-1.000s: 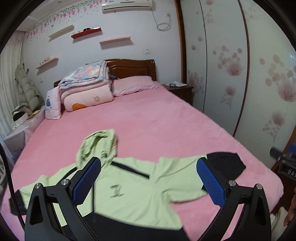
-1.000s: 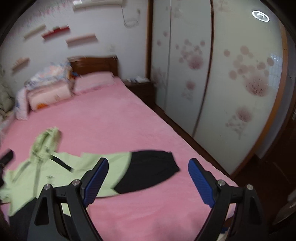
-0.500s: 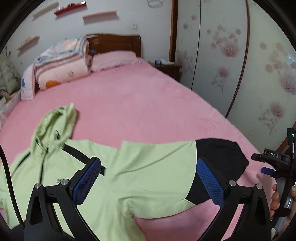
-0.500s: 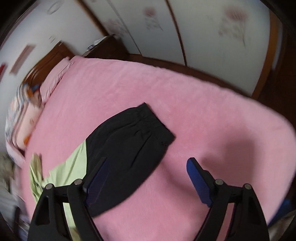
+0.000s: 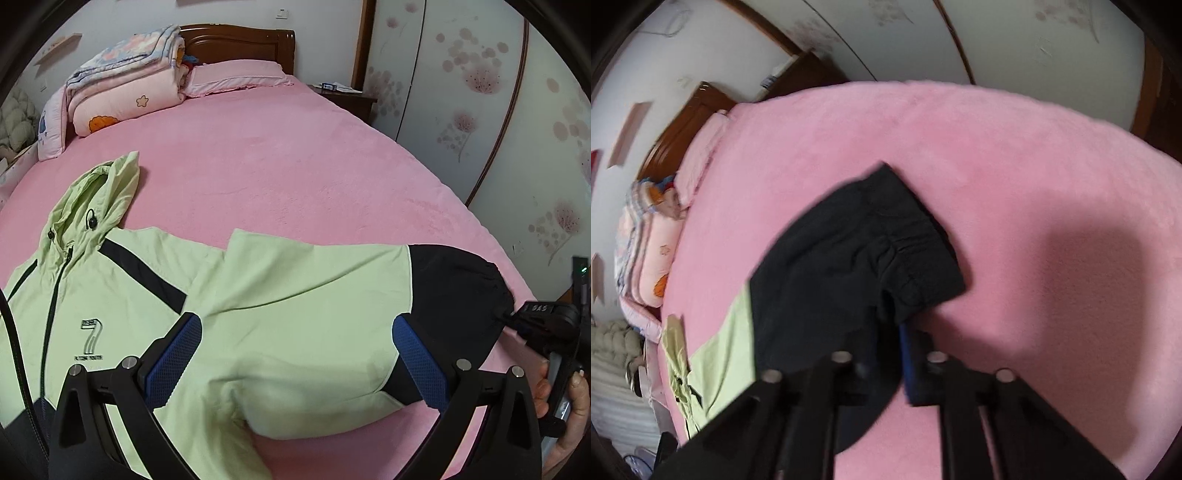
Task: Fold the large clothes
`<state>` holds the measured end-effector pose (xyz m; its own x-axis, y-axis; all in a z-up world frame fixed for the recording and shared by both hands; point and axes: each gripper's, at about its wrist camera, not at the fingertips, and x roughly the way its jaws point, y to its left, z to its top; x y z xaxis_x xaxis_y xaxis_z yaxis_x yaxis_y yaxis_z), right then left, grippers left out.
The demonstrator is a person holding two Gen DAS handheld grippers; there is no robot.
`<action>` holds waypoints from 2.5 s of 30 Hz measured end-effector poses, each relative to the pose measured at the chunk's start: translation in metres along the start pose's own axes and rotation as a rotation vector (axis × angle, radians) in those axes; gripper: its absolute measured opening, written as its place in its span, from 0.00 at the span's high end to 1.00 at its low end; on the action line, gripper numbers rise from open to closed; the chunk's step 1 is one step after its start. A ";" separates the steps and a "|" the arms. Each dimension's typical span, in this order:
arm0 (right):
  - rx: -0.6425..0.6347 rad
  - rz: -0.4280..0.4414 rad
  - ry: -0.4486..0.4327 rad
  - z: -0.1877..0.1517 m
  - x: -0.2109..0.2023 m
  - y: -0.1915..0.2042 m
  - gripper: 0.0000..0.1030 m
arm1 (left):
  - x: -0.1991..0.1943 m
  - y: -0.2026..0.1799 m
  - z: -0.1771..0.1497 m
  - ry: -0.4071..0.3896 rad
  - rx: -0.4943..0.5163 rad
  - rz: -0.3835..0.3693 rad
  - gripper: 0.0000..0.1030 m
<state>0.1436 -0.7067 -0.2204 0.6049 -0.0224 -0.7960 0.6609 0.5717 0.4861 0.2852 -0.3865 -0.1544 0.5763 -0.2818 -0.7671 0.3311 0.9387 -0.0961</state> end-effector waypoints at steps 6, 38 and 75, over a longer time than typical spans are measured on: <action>-0.297 0.137 -0.174 -0.031 -0.088 0.091 0.94 | -0.050 0.050 0.014 -0.001 -0.018 -0.020 0.00; -1.041 0.160 0.061 -0.359 -0.047 0.294 0.43 | -0.053 0.286 -0.106 0.180 -0.274 -0.200 0.01; -0.607 -0.041 0.039 -0.239 0.036 0.245 0.91 | -0.179 0.237 0.072 -0.167 -0.043 -0.054 0.93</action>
<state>0.2215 -0.3717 -0.2164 0.5600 -0.0305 -0.8279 0.3052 0.9366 0.1719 0.3141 -0.1276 0.0058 0.6763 -0.3574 -0.6441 0.3347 0.9280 -0.1636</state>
